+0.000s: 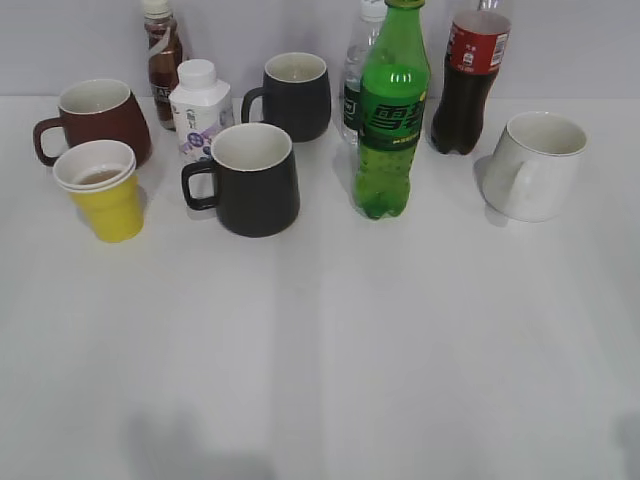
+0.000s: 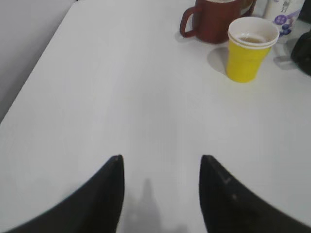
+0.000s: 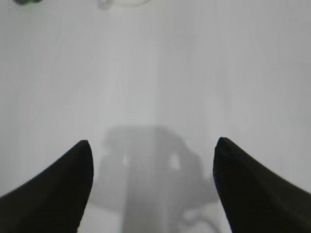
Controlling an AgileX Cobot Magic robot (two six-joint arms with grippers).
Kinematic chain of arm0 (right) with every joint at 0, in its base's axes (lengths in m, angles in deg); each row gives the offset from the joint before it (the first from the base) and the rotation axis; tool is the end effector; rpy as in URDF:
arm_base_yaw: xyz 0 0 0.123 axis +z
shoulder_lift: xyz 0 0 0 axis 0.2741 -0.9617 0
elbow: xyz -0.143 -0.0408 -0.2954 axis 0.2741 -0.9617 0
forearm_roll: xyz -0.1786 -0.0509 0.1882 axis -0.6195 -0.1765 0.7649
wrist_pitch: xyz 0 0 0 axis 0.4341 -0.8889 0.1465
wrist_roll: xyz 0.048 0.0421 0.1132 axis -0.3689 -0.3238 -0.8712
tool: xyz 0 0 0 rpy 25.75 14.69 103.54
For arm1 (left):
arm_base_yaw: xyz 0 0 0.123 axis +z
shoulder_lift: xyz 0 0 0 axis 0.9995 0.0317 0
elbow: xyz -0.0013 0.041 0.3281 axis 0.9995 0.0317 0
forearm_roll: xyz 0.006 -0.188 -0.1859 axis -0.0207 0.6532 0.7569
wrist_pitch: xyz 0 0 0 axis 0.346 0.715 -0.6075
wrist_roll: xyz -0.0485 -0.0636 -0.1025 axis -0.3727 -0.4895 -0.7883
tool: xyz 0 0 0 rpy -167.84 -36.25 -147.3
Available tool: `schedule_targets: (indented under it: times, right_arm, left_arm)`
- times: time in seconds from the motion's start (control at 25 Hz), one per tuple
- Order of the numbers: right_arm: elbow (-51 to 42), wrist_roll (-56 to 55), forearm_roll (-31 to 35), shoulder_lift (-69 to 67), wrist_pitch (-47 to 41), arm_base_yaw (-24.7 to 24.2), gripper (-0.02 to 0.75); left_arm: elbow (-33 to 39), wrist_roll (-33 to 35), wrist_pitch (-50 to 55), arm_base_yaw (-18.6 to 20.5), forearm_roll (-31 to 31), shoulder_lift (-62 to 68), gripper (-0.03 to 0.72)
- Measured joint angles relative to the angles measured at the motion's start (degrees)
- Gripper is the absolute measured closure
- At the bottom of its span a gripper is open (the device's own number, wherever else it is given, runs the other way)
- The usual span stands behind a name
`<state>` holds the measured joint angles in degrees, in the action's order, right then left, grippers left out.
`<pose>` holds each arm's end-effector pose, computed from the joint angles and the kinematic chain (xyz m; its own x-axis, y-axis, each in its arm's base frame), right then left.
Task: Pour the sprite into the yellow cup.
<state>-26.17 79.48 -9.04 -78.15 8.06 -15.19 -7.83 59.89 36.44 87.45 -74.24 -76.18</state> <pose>0.0164 0.0082 0.2692 -0.5536 -0.0269 -0.8323 -0.0750 0.9970 0.0177 -0.0075 0.0118 0.2721 -0.4380 -0.0321 -0.8984 -0.0841 0.9964 0.0054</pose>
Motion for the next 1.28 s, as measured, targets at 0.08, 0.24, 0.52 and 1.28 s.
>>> schedule_targets:
  times: [0.08, 0.24, 0.52, 1.28]
  right_arm:
    - [0.0, 0.0, 0.05, 2.61, 0.0, -0.08, 0.164]
    - [0.0, 0.0, 0.05, 8.04, -0.01, -0.08, 0.164]
    - [-0.31, 0.0, 0.0, 8.49, -0.05, 0.02, 0.164]
    - [-0.31, 0.0, 0.05, 8.67, -0.05, 3.98, 0.164]
  left_arm:
    - [0.02, 0.0, 0.04, -0.25, 0.0, -0.3, 0.314]
    - [0.09, 0.0, 0.04, -0.25, 0.0, -0.44, 0.325]
    - [0.09, 0.0, -0.01, -0.25, 0.0, -0.44, 0.328]
    - [0.09, 0.0, -0.01, -0.25, 0.0, -0.44, 0.407]
